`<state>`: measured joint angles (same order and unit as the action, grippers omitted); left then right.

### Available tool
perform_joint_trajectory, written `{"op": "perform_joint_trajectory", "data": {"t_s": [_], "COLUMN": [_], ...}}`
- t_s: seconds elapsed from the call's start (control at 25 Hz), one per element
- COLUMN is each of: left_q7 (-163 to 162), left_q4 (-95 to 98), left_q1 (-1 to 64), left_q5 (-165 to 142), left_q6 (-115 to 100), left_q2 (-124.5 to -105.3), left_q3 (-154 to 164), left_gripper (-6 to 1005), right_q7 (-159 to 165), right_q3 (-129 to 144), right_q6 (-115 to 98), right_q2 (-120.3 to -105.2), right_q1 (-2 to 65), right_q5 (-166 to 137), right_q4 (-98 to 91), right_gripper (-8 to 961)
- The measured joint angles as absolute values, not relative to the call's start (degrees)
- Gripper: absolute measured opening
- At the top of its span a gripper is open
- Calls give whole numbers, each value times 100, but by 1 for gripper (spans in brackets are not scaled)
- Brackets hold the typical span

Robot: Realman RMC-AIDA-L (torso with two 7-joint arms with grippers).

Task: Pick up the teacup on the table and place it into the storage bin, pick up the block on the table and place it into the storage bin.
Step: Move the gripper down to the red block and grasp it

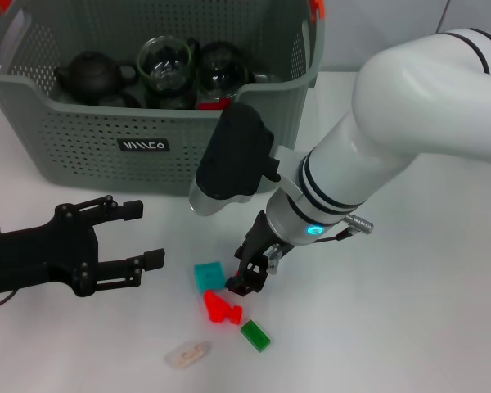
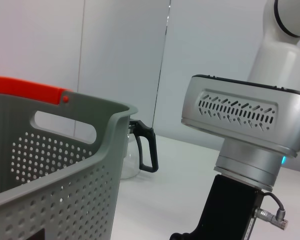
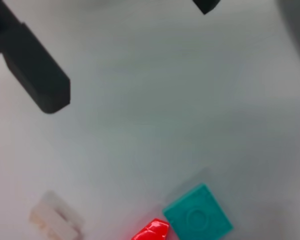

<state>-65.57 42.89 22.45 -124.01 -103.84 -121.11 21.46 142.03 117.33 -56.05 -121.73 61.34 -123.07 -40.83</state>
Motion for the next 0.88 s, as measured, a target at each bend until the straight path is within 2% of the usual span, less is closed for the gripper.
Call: {"op": "perform_joint_trajectory", "data": {"t_s": [0.2,0.88], "left_q7": [-6557,-6559], "left_q4": [4289,4289], "left_q1": [2248,2250], "left_q5": [-12401,-12401], "left_q6": [-10394,-10407], "left_q2": [-12111,-12111], "left_q3": [2144,2136], "left_gripper": [812,812], "right_q7": [14203,14097], "right_q3": [11761,11781], "right_q6": [-5605,-5693], "right_q2": [-12173,-12164], "right_q1": [6090,6082], "right_q5": [-12304,-12291], "right_q4": [-4110,-4157], "right_gripper": [493,487]}}
